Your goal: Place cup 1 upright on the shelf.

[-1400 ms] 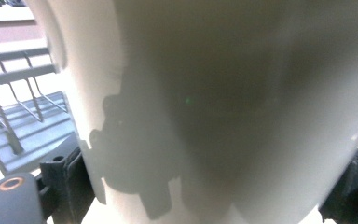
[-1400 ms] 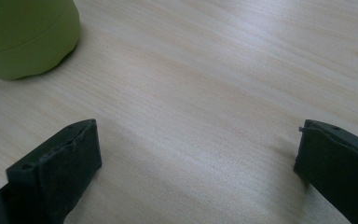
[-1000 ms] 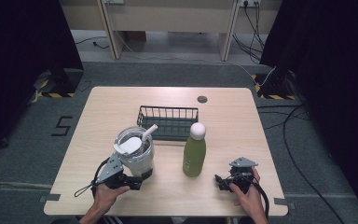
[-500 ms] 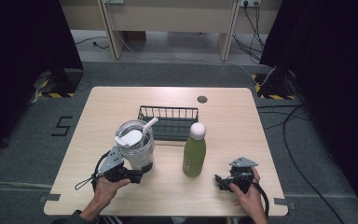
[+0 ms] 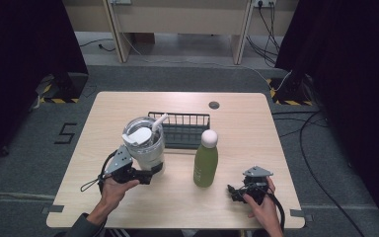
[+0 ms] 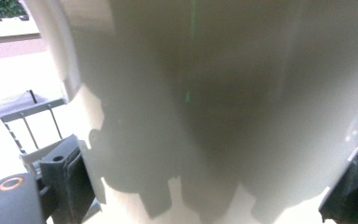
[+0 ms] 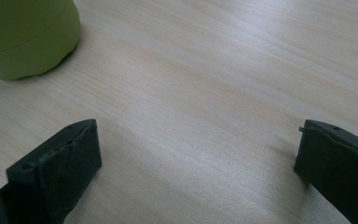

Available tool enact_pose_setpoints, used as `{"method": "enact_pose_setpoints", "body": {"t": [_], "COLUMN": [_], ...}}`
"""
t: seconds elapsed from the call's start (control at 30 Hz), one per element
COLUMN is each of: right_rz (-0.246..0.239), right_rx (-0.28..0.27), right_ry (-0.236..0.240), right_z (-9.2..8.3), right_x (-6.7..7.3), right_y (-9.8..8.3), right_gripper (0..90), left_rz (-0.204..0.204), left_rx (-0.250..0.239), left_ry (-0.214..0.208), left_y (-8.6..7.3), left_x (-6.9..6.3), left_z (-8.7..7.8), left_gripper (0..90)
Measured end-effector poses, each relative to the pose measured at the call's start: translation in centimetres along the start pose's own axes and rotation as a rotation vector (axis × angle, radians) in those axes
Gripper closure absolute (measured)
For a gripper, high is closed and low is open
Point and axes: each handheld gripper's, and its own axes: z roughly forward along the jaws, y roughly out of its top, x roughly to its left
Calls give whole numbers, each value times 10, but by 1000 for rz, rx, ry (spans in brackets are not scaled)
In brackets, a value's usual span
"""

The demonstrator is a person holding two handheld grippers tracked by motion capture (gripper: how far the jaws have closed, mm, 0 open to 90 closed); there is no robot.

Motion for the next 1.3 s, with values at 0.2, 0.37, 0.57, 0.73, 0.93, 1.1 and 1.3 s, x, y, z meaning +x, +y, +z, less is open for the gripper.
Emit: {"method": "enact_pose_setpoints", "body": {"t": [0.2, 0.37, 0.57, 0.73, 0.93, 1.1, 1.3], "right_rz": [0, 0, 0, 0, 0, 0, 0], "right_rx": [0, 0, -1, 0, 0, 0, 0], "right_ry": [0, 0, 0, 0, 0, 1, 0], "right_z": [0, 0, 0, 0, 0, 0, 0], "right_x": [0, 0, 0, 0, 0, 0, 0], "right_y": [0, 0, 0, 0, 0, 0, 0], "right_gripper": [4, 4, 4, 4, 4, 4, 4], "left_rz": [3, -14, 3, -5, -7, -6, -24], "left_rx": [-2, -3, -8, -10, -3, -3, -8], "left_ry": [5, -4, 6, -2, -7, -8, -13], "left_y": [7, 12, 21, 28, 38, 47, 58], "left_x": [6, 10, 14, 17, 22, 26, 34], "left_z": [4, 9, 14, 19, 24, 30, 39], "left_gripper": [107, 107, 107, 107, 107, 107, 107]}}
